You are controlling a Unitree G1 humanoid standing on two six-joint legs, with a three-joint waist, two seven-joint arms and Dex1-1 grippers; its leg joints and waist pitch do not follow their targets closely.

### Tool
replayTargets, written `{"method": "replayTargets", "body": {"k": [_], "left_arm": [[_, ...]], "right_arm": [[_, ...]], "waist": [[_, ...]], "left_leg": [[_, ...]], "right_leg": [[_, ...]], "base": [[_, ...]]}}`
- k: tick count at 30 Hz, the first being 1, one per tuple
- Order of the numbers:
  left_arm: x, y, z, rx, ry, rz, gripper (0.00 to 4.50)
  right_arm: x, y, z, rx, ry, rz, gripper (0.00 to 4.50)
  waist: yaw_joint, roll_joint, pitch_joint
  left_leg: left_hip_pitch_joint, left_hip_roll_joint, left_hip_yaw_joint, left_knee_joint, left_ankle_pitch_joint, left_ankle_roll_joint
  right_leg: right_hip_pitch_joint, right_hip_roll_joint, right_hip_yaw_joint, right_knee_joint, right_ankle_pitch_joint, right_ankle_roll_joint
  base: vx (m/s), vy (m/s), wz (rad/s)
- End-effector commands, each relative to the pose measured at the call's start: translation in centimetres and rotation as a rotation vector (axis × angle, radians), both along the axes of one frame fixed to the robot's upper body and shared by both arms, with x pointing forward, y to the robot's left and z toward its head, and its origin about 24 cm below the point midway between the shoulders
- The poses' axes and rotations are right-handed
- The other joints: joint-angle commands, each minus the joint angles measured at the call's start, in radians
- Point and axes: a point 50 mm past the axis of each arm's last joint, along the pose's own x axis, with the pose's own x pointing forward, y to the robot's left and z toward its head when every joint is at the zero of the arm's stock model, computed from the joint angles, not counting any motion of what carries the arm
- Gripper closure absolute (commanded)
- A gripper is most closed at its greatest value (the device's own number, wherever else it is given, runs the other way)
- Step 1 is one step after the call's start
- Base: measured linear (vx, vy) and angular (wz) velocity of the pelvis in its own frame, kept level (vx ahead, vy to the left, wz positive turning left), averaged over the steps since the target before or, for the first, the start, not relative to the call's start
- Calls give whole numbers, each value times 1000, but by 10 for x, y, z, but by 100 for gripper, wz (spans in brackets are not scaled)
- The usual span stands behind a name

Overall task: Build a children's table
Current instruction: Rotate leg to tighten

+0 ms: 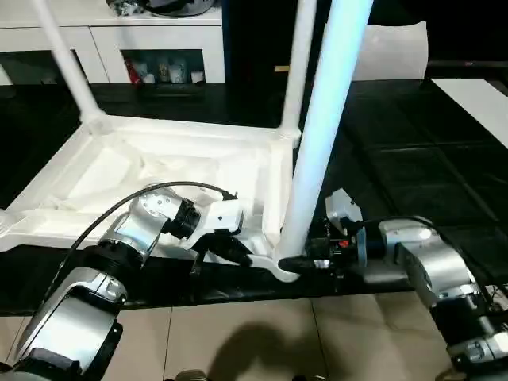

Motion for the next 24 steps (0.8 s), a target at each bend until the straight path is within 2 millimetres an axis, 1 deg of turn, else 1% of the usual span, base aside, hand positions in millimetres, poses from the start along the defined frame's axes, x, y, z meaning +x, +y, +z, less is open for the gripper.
{"method": "replayTargets", "body": {"k": [1,4,5,6,7,8,10,11,12,13,14,16,18,19,20,21,22,24], "left_arm": [[3,-10,14,20,-44,-111,450],[3,-9,15,19,-43,-120,450],[3,-10,15,18,-42,-122,450],[3,-9,15,18,-42,-124,450],[3,-9,15,19,-42,-124,450],[3,-8,15,20,-42,-125,450],[3,-7,14,22,-42,-125,450],[3,-7,14,22,-42,-125,450],[3,-7,13,23,-40,-123,450],[3,-6,13,23,-39,-121,450],[3,-6,12,15,-30,-111,450],[3,-7,12,10,-24,-105,450],[3,-15,11,-57,-11,-46,450],[3,-16,11,-64,-12,-38,450],[4,-20,10,-79,-20,-10,450],[5,-22,9,-91,-24,17,450],[6,-25,9,-101,-31,39,450],[7,-27,8,-112,-38,63,450]], "right_arm": [[-1,0,2,-6,30,55,136],[-2,0,2,-11,51,87,156],[-2,0,2,-13,57,95,156],[-3,0,2,-16,65,106,168],[-3,0,2,-18,68,110,180],[-3,-1,2,-22,73,119,188],[-3,-1,2,-23,77,122,206],[-3,-1,2,-23,77,122,206],[-3,-1,2,-22,81,122,228],[-3,-1,2,-20,83,122,234],[-3,0,1,-14,90,121,236],[-4,1,1,-13,93,121,244],[-6,7,-2,10,102,64,248],[-5,8,-2,12,101,51,248],[-5,12,-3,16,84,3,248],[-3,16,-5,13,72,-35,249],[-2,18,-6,8,63,-72,249],[0,21,-7,3,55,-110,250]], "waist": [[-5,-5,-68],[-2,-6,-69],[-1,-6,-70],[-1,-7,-70],[-1,-7,-70],[-1,-14,-69],[1,-11,-69],[1,-11,-69],[1,-11,-69],[1,-11,-69],[1,-12,-69],[2,-11,-70],[1,-12,-69],[2,-12,-68],[1,-12,-68],[0,-8,-66],[-4,-10,-65],[-11,-11,-64]], "left_leg": [[0,4,20,-67,-168,71],[-2,2,20,-66,-153,71],[-3,2,20,-66,-149,72],[-3,4,19,-66,-147,72],[-3,3,20,-66,-148,72],[-3,3,20,-66,-148,72],[-3,4,20,-66,-147,71],[-3,3,20,-66,-148,71],[-3,3,20,-66,-146,69],[-3,2,20,-66,-146,69],[-4,2,20,-66,-145,69],[-3,3,20,-66,-140,68],[-3,3,21,-66,-133,69],[-4,3,21,-66,-130,69],[-4,3,20,-66,-134,65],[-3,0,20,-67,-150,57],[-3,-3,19,-67,-165,49],[-2,-6,18,-68,-172,42]], "right_leg": [[69,-51,43,-61,-327,-170],[71,-52,42,-60,-322,-167],[71,-52,42,-60,-318,-167],[70,-52,42,-58,-314,-169],[70,-51,42,-59,-315,-168],[71,-51,42,-59,-319,-166],[69,-53,42,-60,-333,-161],[70,-53,42,-60,-337,-160],[70,-53,41,-60,-341,-158],[69,-53,41,-60,-342,-157],[70,-53,41,-61,-347,-154],[69,-53,42,-59,-340,-154],[70,-51,42,-58,-328,-157],[69,-52,43,-59,-327,-157],[70,-52,42,-59,-338,-152],[69,-53,40,-65,-369,-141],[69,-53,38,-70,-411,-125],[67,-52,35,-77,-459,-101]], "base": [[0,0,0],[0,0,0],[0,0,0],[0,0,0],[0,0,0],[0,0,0],[0,0,0],[0,0,0],[0,0,0],[0,0,0],[0,0,0],[0,0,0],[0,0,0],[0,0,0],[0,0,0],[0,0,0],[0,0,0],[0,0,0]]}}
